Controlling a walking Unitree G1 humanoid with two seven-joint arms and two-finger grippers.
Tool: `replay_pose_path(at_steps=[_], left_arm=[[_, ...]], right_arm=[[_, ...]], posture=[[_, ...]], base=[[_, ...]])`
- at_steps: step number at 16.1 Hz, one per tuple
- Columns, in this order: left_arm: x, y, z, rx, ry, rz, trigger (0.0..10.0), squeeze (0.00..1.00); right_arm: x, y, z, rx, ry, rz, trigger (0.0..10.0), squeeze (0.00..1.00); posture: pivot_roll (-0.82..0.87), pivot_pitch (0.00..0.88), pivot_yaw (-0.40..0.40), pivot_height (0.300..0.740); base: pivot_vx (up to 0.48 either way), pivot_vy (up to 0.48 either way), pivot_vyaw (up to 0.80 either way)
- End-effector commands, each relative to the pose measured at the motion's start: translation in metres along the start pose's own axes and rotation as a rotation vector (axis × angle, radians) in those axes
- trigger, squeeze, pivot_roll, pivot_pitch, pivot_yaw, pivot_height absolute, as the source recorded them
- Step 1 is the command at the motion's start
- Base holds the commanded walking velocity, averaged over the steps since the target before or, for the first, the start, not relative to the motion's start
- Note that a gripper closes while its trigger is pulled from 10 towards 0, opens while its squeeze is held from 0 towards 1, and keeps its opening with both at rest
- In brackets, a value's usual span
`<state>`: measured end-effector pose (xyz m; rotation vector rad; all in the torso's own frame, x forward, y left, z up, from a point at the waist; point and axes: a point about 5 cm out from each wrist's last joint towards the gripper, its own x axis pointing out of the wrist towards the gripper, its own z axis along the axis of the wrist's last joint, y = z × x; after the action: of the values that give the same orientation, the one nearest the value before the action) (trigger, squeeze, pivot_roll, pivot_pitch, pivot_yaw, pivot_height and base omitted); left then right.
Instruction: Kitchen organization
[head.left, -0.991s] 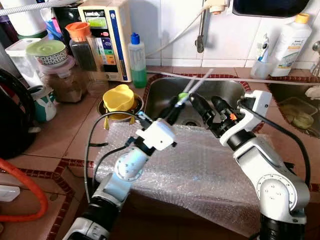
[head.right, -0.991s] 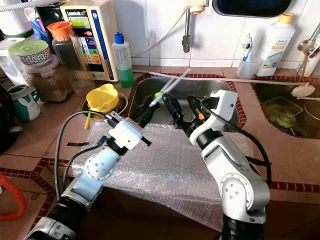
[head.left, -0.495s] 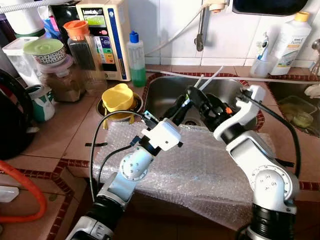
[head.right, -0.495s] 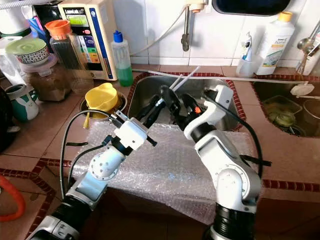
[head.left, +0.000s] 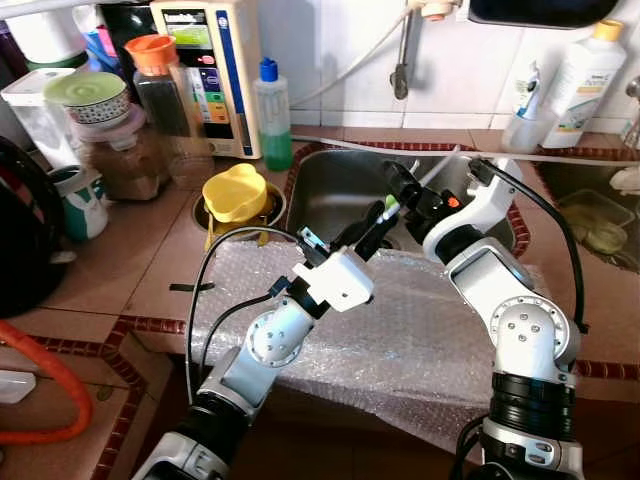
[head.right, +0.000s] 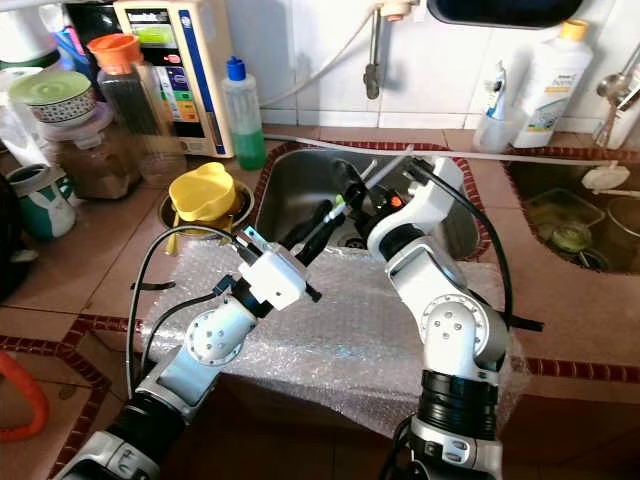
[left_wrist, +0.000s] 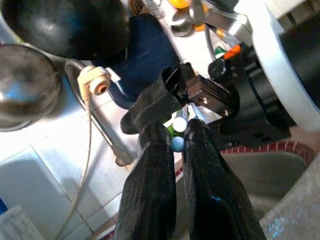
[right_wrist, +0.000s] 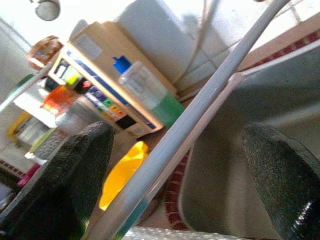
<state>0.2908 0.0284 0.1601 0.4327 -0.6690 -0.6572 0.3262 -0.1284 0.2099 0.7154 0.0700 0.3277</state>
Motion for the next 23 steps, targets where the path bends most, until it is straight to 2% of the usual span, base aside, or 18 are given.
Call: replay_pose_path(at_steps=[1,6,14,21,22,23], left_arm=[[0.001,0.002,0.004,0.047,-0.03,-0.004,10.0,0.0],[-0.001,0.007,0.001,0.095,-0.023,0.014,10.0,0.0],[-0.003,0.0,0.0,0.13,-0.029,-0.005,10.0,0.0],[-0.002,-0.001,0.001,0.138,-0.046,-0.009,10.0,0.0],[-0.001,-0.002,0.002,0.125,-0.052,-0.014,10.0,0.14],[-0.001,-0.002,0.003,0.113,-0.066,-0.012,10.0,1.0]], right_arm=[[0.003,0.001,0.002,-0.008,0.019,-0.036,0.0,0.0],[0.003,-0.012,0.001,-0.006,0.031,-0.13,0.0,0.0],[0.005,-0.018,0.007,0.065,0.008,-0.181,0.0,0.0],[0.005,-0.02,0.008,0.091,-0.002,-0.2,0.0,0.0],[0.005,-0.02,0.009,0.095,-0.005,-0.2,0.0,0.0],[0.005,-0.021,0.01,0.097,-0.006,-0.203,0.0,0.0]], posture=[[-0.17,0.029,0.035,0.74],[-0.18,0.027,0.032,0.74],[-0.18,0.029,0.033,0.74],[-0.18,0.029,0.036,0.74],[-0.18,0.031,0.036,0.74],[-0.18,0.031,0.035,0.74]], base=[[0.0,0.0,0.0],[0.0,0.0,0.0],[0.0,0.0,0.0],[0.0,0.0,0.0],[0.0,0.0,0.0],[0.0,0.0,0.0]])
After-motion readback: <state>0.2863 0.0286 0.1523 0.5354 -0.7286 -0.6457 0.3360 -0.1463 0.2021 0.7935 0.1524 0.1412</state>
